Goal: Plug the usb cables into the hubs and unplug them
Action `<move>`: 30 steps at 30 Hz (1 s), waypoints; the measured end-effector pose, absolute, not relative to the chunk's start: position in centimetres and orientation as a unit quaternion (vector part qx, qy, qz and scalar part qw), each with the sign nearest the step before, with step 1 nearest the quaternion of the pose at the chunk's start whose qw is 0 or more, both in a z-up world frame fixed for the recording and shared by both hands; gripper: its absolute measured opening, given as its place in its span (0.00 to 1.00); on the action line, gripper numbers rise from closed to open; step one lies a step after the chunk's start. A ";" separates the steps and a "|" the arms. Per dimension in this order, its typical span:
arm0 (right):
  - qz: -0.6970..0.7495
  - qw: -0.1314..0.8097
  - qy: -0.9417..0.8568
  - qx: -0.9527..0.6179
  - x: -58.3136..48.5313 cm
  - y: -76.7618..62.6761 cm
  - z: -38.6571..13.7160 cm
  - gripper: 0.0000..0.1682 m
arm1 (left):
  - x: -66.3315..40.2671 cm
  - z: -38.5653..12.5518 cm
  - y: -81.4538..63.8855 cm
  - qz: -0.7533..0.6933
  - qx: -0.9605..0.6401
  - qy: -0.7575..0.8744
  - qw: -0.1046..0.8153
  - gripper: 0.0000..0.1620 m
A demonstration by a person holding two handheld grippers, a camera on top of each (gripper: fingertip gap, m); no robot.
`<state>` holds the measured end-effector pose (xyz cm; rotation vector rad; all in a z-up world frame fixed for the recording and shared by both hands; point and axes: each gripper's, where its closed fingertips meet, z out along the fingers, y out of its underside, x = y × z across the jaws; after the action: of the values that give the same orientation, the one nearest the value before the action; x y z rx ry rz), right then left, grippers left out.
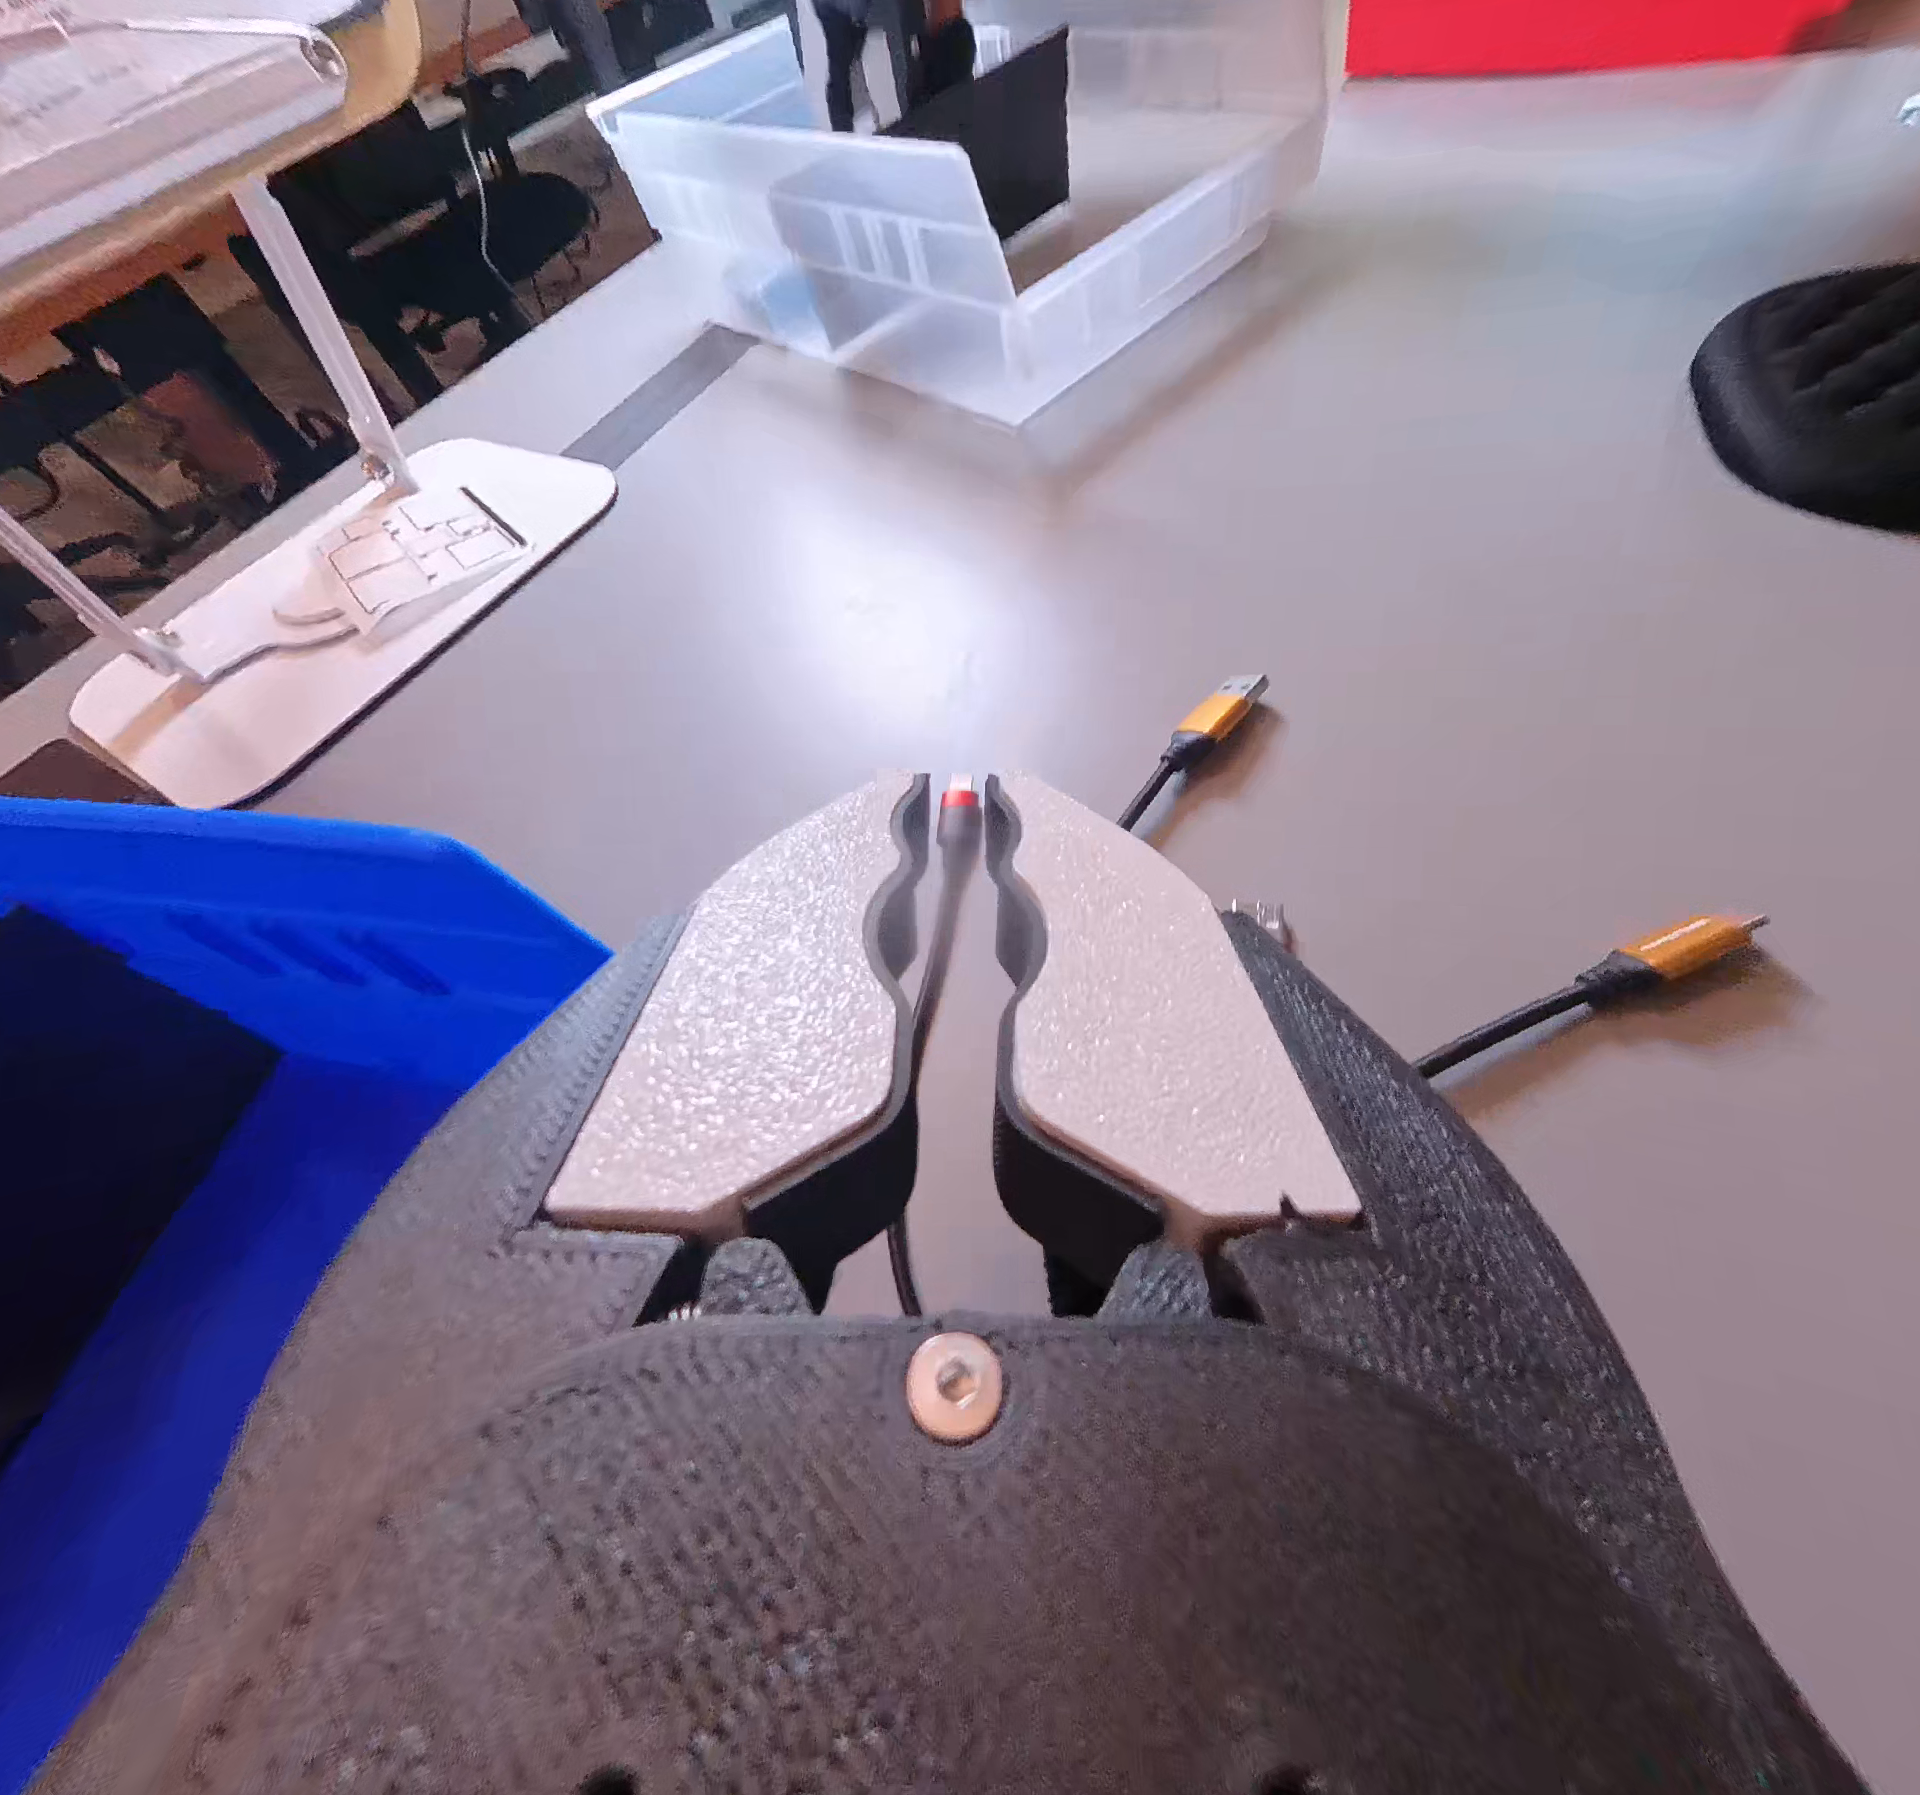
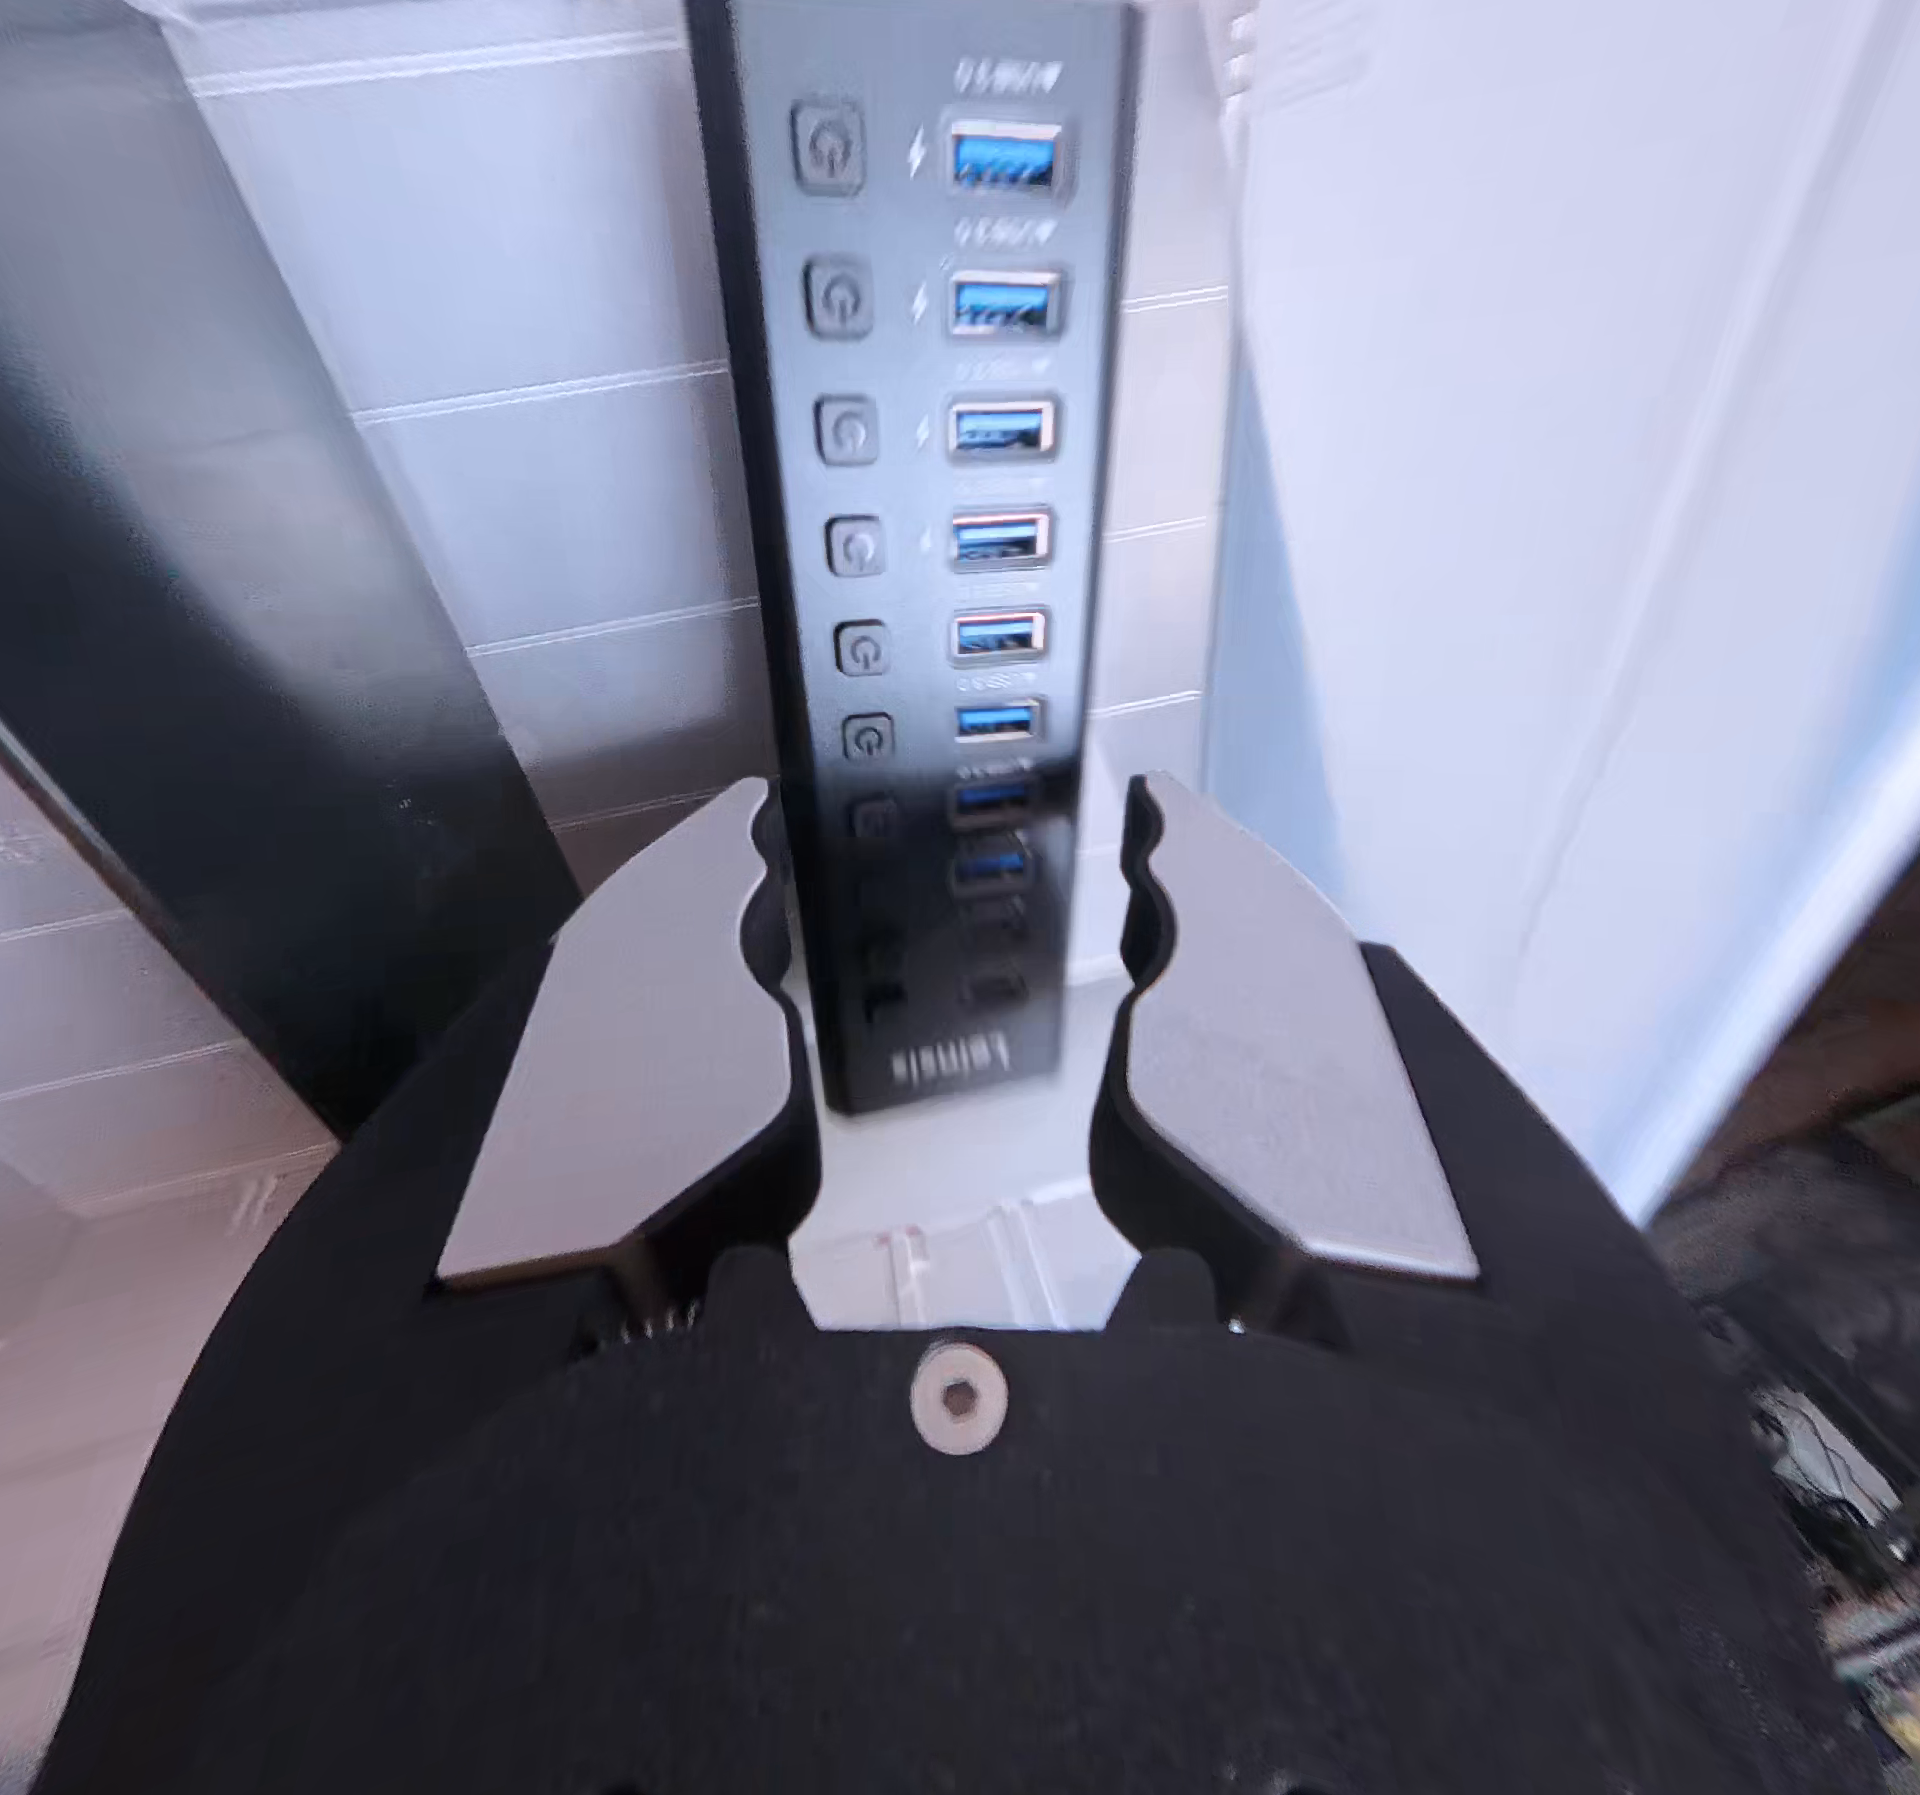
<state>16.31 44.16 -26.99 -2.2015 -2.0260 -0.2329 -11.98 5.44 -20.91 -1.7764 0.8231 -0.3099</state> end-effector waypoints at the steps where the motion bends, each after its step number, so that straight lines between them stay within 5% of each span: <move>1: -0.091 0.089 -0.672 -0.730 16.3 44.6 -26.1 0.41 | -12.1 -21.3 5.5 -0.123 -0.756 0.351 0.538 0.08; 9: -0.102 0.324 -0.680 -0.650 9.8 38.4 -13.4 0.34 | -12.3 -23.0 4.7 -0.122 -0.778 0.379 0.486 0.10; 13: -0.021 0.394 -0.725 -0.564 2.7 26.1 -12.0 0.29 | -13.0 -24.6 4.5 -0.092 -0.796 0.397 0.449 0.09; 19: 0.169 0.270 -0.785 -0.531 -4.0 8.5 -21.0 0.26 | -12.6 -24.1 4.4 -0.068 -0.784 0.411 0.461 0.07; 24: 0.192 0.196 -0.790 -0.548 -6.8 5.4 -26.6 0.24 | -13.0 -21.9 4.6 -0.072 -0.770 0.385 0.503 0.05; 30: 0.164 0.150 -0.801 -0.555 -7.4 5.7 -28.6 0.03 | -13.6 -19.5 4.6 -0.065 -0.745 0.365 0.554 0.04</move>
<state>-7.38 5.66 -28.64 -1.5948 -2.3021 0.4708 -13.58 4.55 -19.50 -1.7611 0.8626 -0.1542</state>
